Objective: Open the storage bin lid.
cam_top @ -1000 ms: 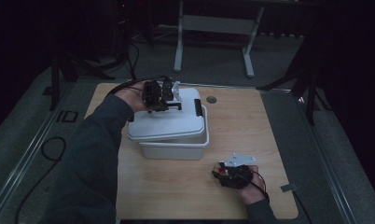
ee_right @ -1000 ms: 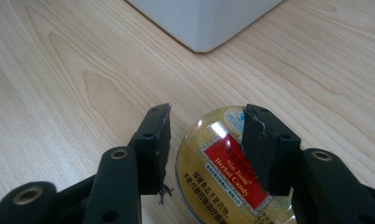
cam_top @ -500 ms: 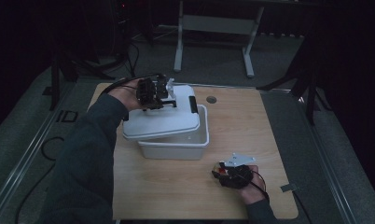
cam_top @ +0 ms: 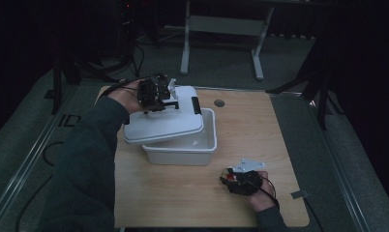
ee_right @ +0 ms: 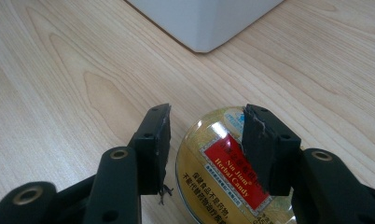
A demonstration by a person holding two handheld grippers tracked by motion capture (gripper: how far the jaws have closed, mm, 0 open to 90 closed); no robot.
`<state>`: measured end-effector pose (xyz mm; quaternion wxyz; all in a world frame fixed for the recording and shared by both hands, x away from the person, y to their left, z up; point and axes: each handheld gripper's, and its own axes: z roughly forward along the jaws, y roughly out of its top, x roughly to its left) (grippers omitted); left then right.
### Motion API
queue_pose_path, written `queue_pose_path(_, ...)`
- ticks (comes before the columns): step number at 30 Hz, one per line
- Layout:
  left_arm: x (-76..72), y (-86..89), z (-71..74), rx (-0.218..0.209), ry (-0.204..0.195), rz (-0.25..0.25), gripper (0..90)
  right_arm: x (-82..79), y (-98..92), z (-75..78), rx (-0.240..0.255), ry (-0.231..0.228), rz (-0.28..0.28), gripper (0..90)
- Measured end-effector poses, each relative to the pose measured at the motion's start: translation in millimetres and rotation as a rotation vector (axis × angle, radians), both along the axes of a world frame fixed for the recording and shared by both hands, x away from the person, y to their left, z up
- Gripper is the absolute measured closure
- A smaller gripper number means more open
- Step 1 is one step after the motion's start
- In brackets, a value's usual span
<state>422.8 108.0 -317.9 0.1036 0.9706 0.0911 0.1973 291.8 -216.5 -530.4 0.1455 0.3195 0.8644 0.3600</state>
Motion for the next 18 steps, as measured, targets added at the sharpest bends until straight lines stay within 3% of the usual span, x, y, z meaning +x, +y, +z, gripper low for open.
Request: queue_pose_path(18, 6.1, 17.1, 1.7, 0.009, 0.015, 0.094, 84.6, 0.4, -0.3, -0.1, -0.002, -0.002, 0.002, 51.3)
